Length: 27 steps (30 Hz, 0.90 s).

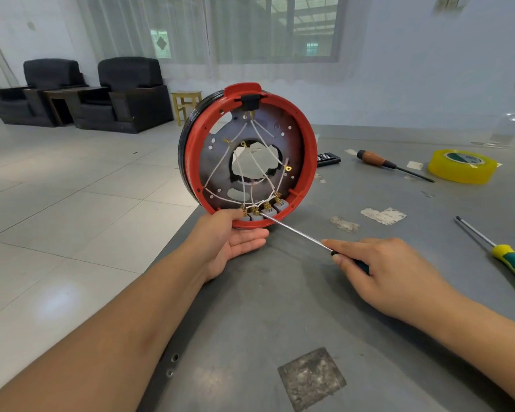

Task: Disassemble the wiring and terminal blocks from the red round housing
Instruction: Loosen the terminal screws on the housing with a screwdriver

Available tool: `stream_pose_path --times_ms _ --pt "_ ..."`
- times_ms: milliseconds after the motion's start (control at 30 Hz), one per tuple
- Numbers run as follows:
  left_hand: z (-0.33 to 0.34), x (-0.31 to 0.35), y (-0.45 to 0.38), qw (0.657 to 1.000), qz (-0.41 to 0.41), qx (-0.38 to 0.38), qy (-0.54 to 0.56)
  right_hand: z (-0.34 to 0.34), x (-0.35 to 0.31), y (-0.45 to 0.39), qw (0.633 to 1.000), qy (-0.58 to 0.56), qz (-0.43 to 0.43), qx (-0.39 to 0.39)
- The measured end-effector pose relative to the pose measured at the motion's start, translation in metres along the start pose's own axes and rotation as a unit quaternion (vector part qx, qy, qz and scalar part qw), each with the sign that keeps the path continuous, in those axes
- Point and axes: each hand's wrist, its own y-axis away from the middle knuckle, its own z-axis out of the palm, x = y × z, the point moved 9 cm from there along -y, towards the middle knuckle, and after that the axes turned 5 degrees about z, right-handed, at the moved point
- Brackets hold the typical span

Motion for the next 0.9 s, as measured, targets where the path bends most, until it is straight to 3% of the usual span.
stream_pose_path --times_ms 133,533,900 --pt "-0.001 0.0 0.001 1.0 -0.005 -0.002 0.019 0.002 -0.003 -0.001 1.0 -0.022 0.002 0.007" --pt "-0.002 0.0 0.001 1.0 0.011 0.018 0.009 -0.013 -0.006 0.003 0.996 0.066 -0.024 0.054" --pt "-0.002 0.002 0.0 0.999 0.04 0.028 0.013 -0.012 -0.014 0.005 0.993 0.115 -0.03 0.016"
